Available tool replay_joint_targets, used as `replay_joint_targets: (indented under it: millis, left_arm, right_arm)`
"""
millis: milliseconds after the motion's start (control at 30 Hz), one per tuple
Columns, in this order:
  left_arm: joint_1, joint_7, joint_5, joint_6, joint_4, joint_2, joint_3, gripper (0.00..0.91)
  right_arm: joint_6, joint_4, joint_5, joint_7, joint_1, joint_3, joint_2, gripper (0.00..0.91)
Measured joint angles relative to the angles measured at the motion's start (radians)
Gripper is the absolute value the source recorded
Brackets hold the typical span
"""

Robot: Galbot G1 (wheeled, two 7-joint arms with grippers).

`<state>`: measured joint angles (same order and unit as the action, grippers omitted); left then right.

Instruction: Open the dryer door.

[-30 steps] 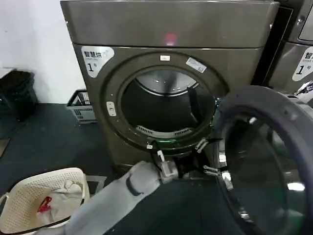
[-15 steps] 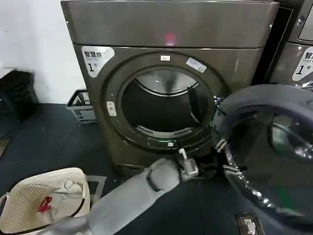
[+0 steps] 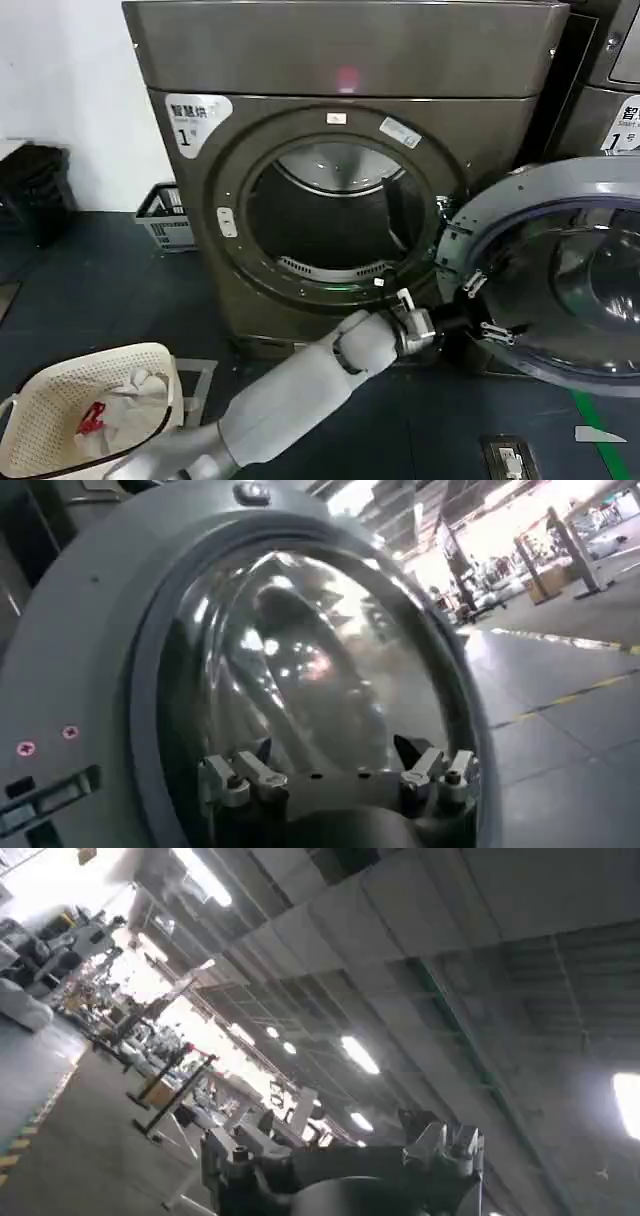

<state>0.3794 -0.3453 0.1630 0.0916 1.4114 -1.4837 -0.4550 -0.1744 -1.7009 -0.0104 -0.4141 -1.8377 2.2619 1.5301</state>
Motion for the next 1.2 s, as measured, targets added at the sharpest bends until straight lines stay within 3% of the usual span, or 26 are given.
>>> replay_joint_targets:
  millis: [367,600,667,733,900,1067,1200]
  left_arm:
    - [0.051,-0.026,0.003,-0.014,0.102,0.059,-0.002,0.907]
    - [0.112,-0.022,0.047,-0.053,0.263,0.166,0.026,0.907]
    - [0.141,-0.009,0.070,-0.071,0.316,0.206,0.047,0.907]
    - [0.176,0.019,0.096,-0.099,0.372,0.250,0.078,0.907]
    - [0.299,0.050,0.195,-0.175,0.528,0.377,0.196,0.907]
    - [0.488,0.115,0.249,-0.284,0.673,0.479,0.380,0.907]
    - [0.649,0.185,0.249,-0.287,0.739,0.544,0.535,0.907]
  right_arm:
    - [0.011,0.006,0.021,0.006,-0.004,-0.007,-0.004,0.907]
    - [0.007,0.002,0.033,-0.003,0.006,-0.023,-0.013,0.907]
    - [-0.023,-0.008,0.024,-0.007,0.006,-0.034,-0.008,0.907]
    - [-0.026,-0.017,0.020,-0.008,0.008,-0.041,-0.006,0.907]
    - [0.029,-0.014,0.002,-0.003,0.010,-0.044,-0.018,0.907]
    - [0.043,-0.030,0.003,0.011,0.027,-0.072,-0.019,0.907]
    - [0.041,-0.046,0.003,0.011,0.038,-0.092,-0.024,0.907]
